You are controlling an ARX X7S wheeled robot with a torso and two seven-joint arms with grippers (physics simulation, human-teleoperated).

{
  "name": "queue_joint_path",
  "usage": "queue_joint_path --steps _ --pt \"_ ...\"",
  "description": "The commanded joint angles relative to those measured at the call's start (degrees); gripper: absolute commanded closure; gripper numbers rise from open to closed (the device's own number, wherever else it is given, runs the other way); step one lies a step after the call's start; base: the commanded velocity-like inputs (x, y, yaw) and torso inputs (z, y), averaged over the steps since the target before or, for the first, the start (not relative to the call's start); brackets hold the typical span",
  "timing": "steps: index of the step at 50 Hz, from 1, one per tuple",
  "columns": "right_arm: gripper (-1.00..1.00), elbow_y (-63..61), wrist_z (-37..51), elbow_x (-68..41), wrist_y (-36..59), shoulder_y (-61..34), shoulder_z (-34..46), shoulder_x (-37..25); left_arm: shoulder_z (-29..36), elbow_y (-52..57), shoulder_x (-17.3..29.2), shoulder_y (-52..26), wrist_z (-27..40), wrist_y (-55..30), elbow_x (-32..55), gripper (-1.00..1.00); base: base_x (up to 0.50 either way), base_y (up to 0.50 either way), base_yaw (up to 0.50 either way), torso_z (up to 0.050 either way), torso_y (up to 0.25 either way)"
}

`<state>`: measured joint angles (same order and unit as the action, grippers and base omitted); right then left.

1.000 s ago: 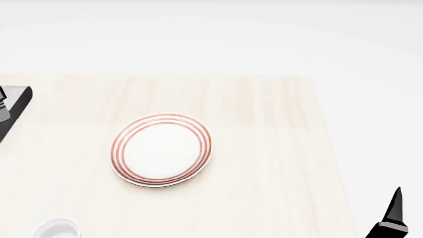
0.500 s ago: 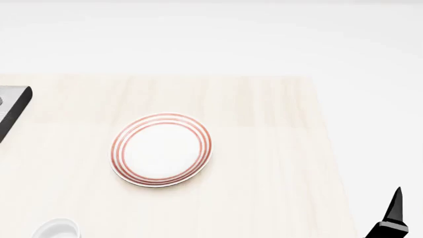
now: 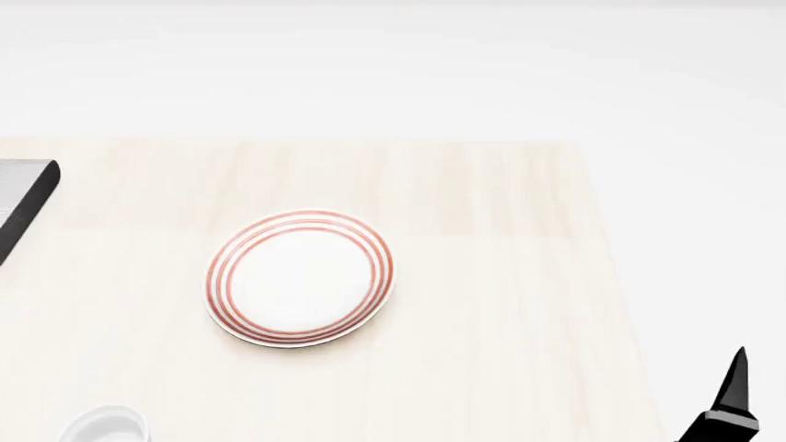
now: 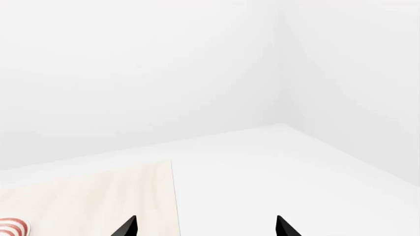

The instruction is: Pick the akita bowl next to the ramekin and place it on the plate.

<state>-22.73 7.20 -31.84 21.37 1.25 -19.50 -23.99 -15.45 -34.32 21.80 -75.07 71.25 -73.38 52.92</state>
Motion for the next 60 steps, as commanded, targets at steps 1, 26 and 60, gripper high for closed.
queue_joint_path --steps 1,26,60 --pt "-1.00 0.4 -0.8 0.9 -0.4 -0.1 -1.3 1.1 -1.1 0.0 -0.5 1.3 -2.7 0.9 -0.2 -1.00 0.00 0.00 0.00 0.000 0.000" --pt "-1.00 0.8 -0.8 0.7 -0.9 0.1 -1.2 1.0 -1.9 1.6 -0.6 3.4 -1.9 1.8 0.1 -1.00 0.00 0.00 0.00 0.007 0.000" --pt "-1.00 1.3 -0.6 0.8 -1.4 0.0 -0.7 0.7 2.3 -9.1 0.2 1.4 -10.0 9.4 -4.1 -1.00 0.00 0.00 0.00 0.002 0.000"
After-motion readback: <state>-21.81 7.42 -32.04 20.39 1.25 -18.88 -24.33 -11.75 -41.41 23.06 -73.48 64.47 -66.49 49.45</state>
